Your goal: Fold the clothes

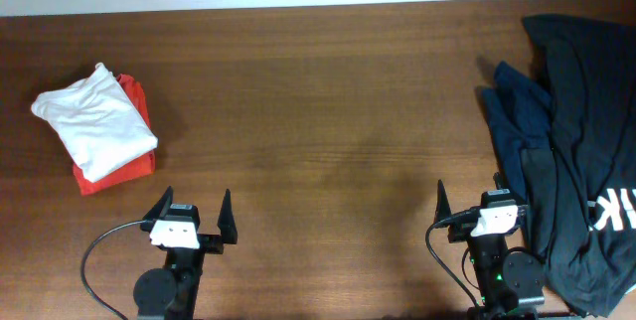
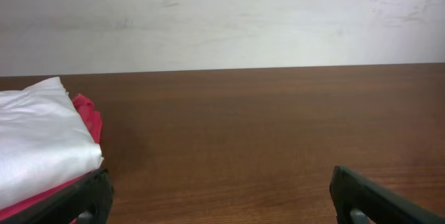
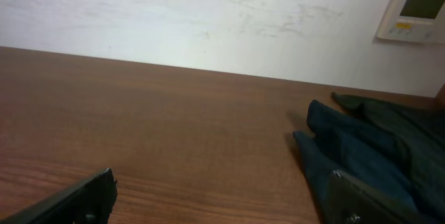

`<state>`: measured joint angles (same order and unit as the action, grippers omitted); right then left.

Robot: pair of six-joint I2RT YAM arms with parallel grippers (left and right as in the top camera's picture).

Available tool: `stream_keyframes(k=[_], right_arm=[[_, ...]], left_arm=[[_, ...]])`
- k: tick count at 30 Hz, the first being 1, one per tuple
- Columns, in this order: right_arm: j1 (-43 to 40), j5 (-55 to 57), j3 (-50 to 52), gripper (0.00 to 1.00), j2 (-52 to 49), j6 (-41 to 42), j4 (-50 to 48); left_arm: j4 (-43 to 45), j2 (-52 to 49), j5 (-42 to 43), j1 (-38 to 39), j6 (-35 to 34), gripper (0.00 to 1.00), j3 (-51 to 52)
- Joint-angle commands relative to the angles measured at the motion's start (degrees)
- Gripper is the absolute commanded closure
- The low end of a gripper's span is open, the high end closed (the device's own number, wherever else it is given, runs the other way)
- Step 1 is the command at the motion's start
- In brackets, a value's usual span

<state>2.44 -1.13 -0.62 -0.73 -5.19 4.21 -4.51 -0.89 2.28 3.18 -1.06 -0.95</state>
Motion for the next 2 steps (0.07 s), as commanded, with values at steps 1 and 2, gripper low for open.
stream_keyframes(k=[1,2], right_arm=[[-0.22,-0.55,0.31,0.01,0.42,-0.37,0.22],[-0.22,-0.55,0.31,0.01,0.42,-0.37,0.22]], left_arm=[[-0.09,0.59,-0.63,-0.35,0.68,0.01,0.44],[-0.09,0.59,-0.61,-0.35,0.68,0.01,0.44]])
